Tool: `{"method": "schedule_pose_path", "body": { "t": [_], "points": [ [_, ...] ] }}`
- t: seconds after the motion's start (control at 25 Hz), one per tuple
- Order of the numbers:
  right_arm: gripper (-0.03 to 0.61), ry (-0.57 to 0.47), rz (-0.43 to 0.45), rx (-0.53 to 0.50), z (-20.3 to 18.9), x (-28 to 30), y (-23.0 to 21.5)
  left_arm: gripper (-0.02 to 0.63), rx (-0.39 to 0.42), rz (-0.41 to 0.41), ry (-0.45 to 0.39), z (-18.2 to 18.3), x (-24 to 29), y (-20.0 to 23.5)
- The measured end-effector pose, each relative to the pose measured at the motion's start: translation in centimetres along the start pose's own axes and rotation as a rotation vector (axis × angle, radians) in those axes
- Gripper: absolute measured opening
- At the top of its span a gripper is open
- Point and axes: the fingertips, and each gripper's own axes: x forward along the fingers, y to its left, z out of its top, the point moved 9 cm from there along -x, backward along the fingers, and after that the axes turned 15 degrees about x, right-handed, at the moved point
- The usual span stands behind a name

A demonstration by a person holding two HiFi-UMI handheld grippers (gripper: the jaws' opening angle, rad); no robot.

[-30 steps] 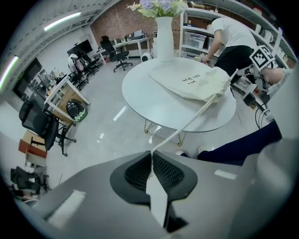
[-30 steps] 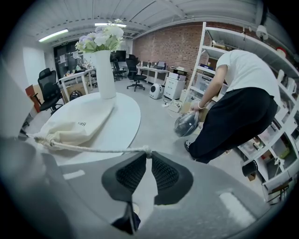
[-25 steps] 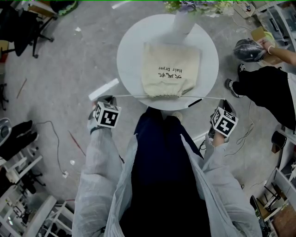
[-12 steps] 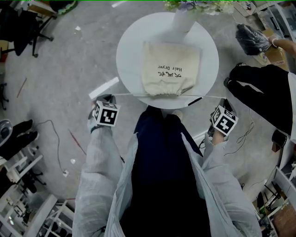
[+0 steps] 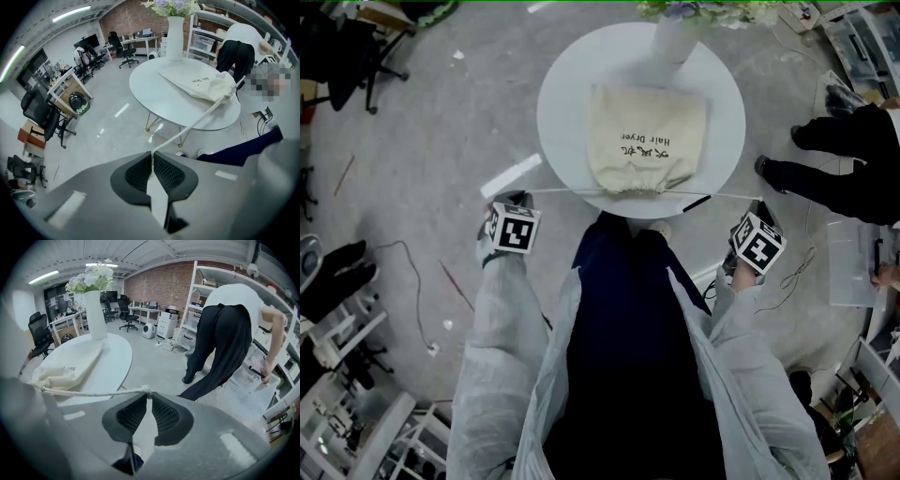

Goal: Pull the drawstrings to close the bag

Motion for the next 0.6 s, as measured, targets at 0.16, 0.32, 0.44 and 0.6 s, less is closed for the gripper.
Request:
{"method": "schedule_pose_path", "body": {
  "t": [0.16,0.32,0.44,0.6],
  "points": [
    [0.044,0.001,-0.001,0.017,0.11,0.24,-0.26,0.035,-0.001,-0.005,-0.010,-0.07,0.14,0.32],
    [0.044,0.001,0.001,0.010,-0.04,0.22,-0.25,0.035,0.005,0.004,-0.017,-0.20,0.18,0.34],
    [0.043,0.002,0.001,-0.009,-0.10,0.38,0.05,0.035,-0.015,0.008,-0.009,-0.11,0.45,0.37],
    [0.043,-0.011,0.009,-0.037,0.16,0.39,0.48,0.034,-0.020,0.011,-0.008,0.49,0.30,0.31]
  ]
}}
